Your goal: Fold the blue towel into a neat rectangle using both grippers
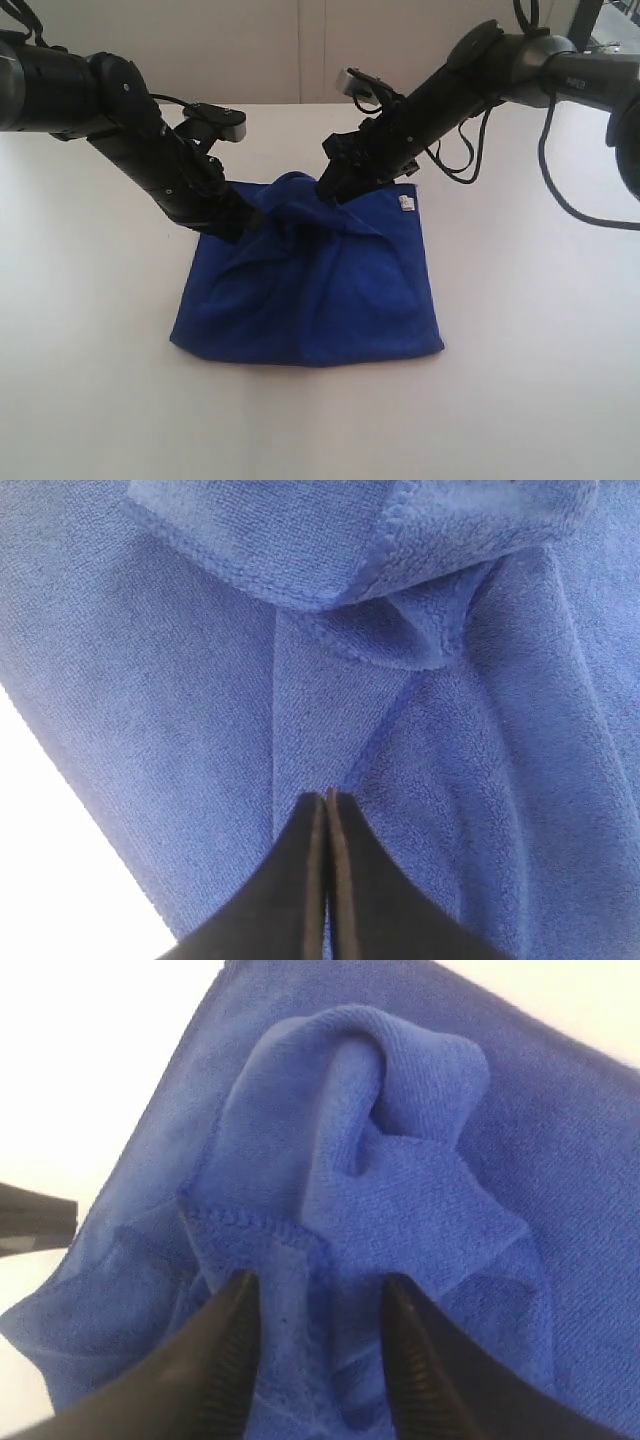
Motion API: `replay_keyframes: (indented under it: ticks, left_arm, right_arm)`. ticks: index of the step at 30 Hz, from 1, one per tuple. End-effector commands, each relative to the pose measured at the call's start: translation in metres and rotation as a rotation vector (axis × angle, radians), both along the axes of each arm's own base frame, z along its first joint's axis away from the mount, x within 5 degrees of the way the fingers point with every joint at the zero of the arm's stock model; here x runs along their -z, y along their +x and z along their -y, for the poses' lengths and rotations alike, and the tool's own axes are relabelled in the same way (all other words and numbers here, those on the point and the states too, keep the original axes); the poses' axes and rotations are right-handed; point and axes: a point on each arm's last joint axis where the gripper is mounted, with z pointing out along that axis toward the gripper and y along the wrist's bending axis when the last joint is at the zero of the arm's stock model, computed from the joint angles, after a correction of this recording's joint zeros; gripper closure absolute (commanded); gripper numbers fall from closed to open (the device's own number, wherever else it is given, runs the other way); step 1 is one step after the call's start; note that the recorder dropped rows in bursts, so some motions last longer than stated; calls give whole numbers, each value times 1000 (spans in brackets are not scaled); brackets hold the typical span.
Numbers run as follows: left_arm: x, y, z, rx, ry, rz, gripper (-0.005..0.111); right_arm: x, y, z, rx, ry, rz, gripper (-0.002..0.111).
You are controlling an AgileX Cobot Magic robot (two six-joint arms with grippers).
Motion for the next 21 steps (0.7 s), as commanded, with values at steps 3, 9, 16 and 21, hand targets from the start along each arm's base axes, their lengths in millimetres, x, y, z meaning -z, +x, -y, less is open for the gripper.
replay_keyframes:
  ticks: [3, 9, 16, 21]
  left_arm:
    - [-3, -3, -1, -5, -11, -12, 107]
    - [-3, -2, -1, -6, -11, -10, 107]
    - [-3, -2, -1, -6, -11, -10, 107]
    - [-3, -2, -1, -6, -11, -10, 107]
  right_arm:
    - [4, 0, -5, -13, 19, 6, 70]
    - [1, -5, -13, -69, 65, 2, 70]
    - [0, -12, -14, -156, 78, -10, 70]
    - [0, -10, -16, -142, 72, 12, 70]
